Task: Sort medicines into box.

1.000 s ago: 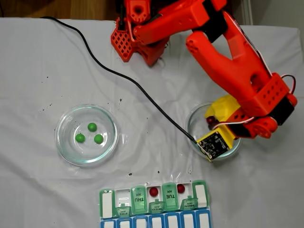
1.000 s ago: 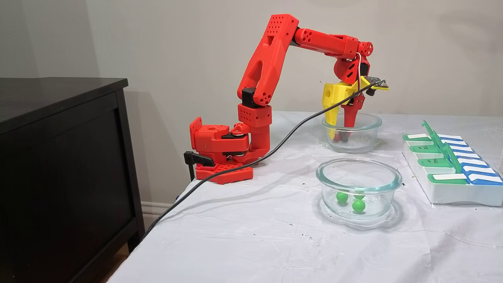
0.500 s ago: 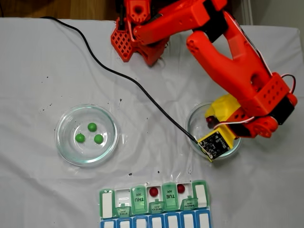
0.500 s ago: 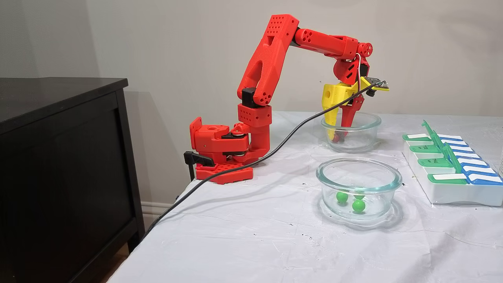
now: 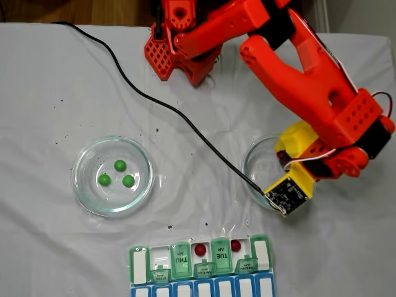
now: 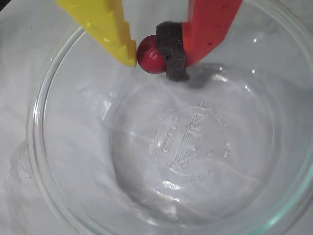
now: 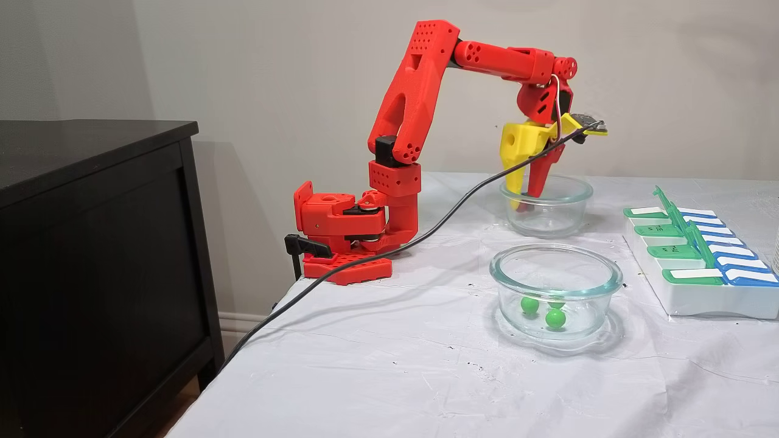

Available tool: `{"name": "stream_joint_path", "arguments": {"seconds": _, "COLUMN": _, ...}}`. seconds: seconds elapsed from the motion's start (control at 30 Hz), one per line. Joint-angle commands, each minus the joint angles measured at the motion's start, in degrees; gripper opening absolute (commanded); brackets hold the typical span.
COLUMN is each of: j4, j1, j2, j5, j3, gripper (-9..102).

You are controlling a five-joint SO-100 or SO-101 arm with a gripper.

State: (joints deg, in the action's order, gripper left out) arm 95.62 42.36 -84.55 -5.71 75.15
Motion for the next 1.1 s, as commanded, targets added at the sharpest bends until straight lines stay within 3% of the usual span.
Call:
{"name": "stream_joint_path", "arguments": {"seconds": 0.0, "j4": -1.4, "j1": -5.0, "j2": -11.4, "j5": -1.3, "j3": -9.0, "gripper": 0}}
{"name": "stream_joint_path", "arguments": {"seconds": 0.1, "j4": -1.4, "j1": -8.0, "j2": -16.1, "j5": -1.6, "j3": -9.8, "gripper": 0}}
{"name": "stream_joint_path", "arguments": {"seconds": 0.27, "j4": -9.8, "j1": -15.2, "j2": -31.5, "j5": -1.4, "j3": -3.2, "gripper": 0}}
{"name": "stream_joint_path", "arguments": {"seconds": 0.47, "j4": -6.2, "j1": -20.4, "j2": -30.2, "j5": -4.0, "j3": -4.9, "gripper": 0}}
{"name": "stream_joint_path", "arguments": {"seconds": 0.73, "j4": -23.3, "j1": -32.9, "j2": -35.5, "j5": -6.6, "j3": 10.3, "gripper": 0}}
{"name": "stream_joint_path", "arguments": {"seconds": 0.87, "j4": -22.9, "j1": -35.9, "j2": -35.2, "j5": -9.8, "j3": 13.3, "gripper": 0}}
{"name": "stream_joint_path", "arguments": {"seconds": 1.07, "j4": -30.8, "j1": -40.6, "j2": -45.8, "j5": -13.0, "j3": 25.3, "gripper": 0}}
